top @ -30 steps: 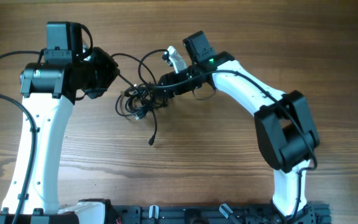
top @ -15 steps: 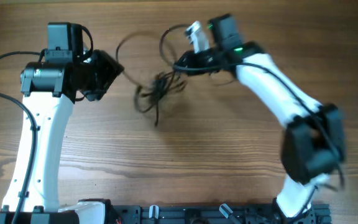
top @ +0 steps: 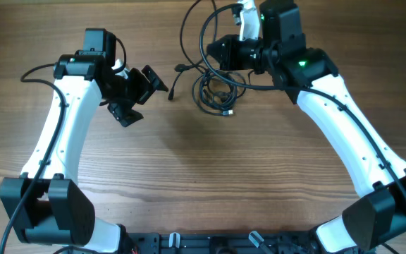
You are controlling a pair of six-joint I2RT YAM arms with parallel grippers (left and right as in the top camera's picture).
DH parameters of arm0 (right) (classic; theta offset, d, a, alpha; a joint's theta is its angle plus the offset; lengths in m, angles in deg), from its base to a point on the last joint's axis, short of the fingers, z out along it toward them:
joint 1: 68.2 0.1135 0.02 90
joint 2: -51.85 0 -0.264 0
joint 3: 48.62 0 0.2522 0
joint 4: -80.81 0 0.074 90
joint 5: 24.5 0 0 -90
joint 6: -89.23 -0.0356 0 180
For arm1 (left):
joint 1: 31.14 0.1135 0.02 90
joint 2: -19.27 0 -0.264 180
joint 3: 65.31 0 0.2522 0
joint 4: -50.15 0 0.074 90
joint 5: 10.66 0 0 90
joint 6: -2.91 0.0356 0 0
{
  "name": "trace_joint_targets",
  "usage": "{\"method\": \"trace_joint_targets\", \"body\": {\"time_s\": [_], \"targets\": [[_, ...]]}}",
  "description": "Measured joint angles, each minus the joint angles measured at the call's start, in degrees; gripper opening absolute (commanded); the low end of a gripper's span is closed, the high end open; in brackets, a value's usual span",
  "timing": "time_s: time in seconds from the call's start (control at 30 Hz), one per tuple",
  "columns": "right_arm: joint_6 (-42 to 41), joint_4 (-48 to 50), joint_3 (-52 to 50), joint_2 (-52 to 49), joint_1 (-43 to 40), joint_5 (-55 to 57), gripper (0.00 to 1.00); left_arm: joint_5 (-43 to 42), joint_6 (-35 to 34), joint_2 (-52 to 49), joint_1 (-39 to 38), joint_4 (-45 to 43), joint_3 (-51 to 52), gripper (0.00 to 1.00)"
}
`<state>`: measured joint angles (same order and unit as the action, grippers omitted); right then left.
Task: Untangle cables
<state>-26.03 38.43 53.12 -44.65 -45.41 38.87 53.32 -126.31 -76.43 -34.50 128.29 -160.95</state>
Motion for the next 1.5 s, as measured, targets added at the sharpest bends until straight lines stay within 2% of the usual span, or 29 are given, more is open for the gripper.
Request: {"method": "trace_joint_targets", "body": {"time_s": [0.23,0.37,0.5,0.53,0.57,0.6,0.63,0.7,0.8,0.97,1.1,1.13,1.2,1.23,1.27,1.3,1.33,1.4,1.5], "targets": [[8.7,-14.5,0.2,-0.7,-7.0,30.4,0.04,5.2,0.4,0.0,0.0,1.8,0.0,1.00],[14.7,-18.1,0.4,-7.1,-10.0,41.1,0.04,5.4,0.4,0.0,0.0,1.8,0.0,1.00],[16.6,-18.5,0.4,-12.9,-13.5,44.3,0.07,5.6,0.5,0.0,0.0,1.8,0.0,1.00],[16.8,-18.4,0.4,-13.1,-14.3,44.6,0.14,5.6,0.5,0.0,0.0,1.8,0.0,1.00],[16.9,-18.3,0.4,-13.2,-15.3,44.7,0.34,5.6,0.6,0.0,0.0,1.8,0.0,1.00],[17.2,-18.2,0.4,-13.2,-16.8,44.7,0.44,5.7,1.0,0.0,-0.2,1.2,0.0,1.00],[17.6,-18.2,0.4,-13.3,-17.7,44.2,0.65,6.3,1.3,0.0,-0.5,0.3,0.0,1.00],[19.9,-18.3,0.4,-13.3,-19.2,40.7,1.00,8.5,1.4,0.0,-2.9,-2.9,0.1,1.00],[20.9,-18.4,0.4,-13.5,-19.2,37.6,1.00,11.4,-2.1,-1.7,-9.4,-9.8,0.1,1.00],[21.0,-19.0,0.4,-13.5,-19.2,32.5,1.00,20.3,-12.0,-13.3,-21.8,-22.8,0.2,1.00],[20.9,-19.0,0.4,-13.6,-19.2,28.3,1.00,24.6,-14.1,-20.0,-27.0,-32.8,0.3,1.00],[20.8,-19.0,0.4,-13.6,-19.2,28.1,1.00,25.4,-14.3,-21.3,-27.5,-34.0,0.3,0.95],[20.8,-19.0,0.4,-13.6,-19.2,25.7,1.00,26.1,-14.4,-22.2,-27.5,-35.1,0.3,0.63],[20.8,-19.0,0.4,-13.6,-19.2,23.6,1.00,26.2,-14.8,-22.6,-27.4,-35.2,0.3,0.37],[20.8,-19.0,0.4,-13.6,-19.2,22.0,1.00,26.3,-15.0,-23.0,-27.4,-35.0,0.3,0.21],[20.9,-19.3,0.4,-13.6,-19.2,20.2,1.00,26.4,-15.1,-24.0,-27.4,-34.1,0.3,0.09],[21.7,-20.0,0.4,-13.6,-19.2,17.6,1.00,26.7,-15.1,-24.5,-27.4,-32.6,0.2,0.04],[24.1,-20.9,0.4,-13.6,-19.2,11.1,0.99,28.1,-13.3,-24.5,-27.4,-29.4,-0.5,0.04],[27.3,-22.8,0.4,-13.6,-19.2,-1.5,0.96,29.3,-3.5,-24.2,-26.4,-22.3,-1.5,0.04]]}}
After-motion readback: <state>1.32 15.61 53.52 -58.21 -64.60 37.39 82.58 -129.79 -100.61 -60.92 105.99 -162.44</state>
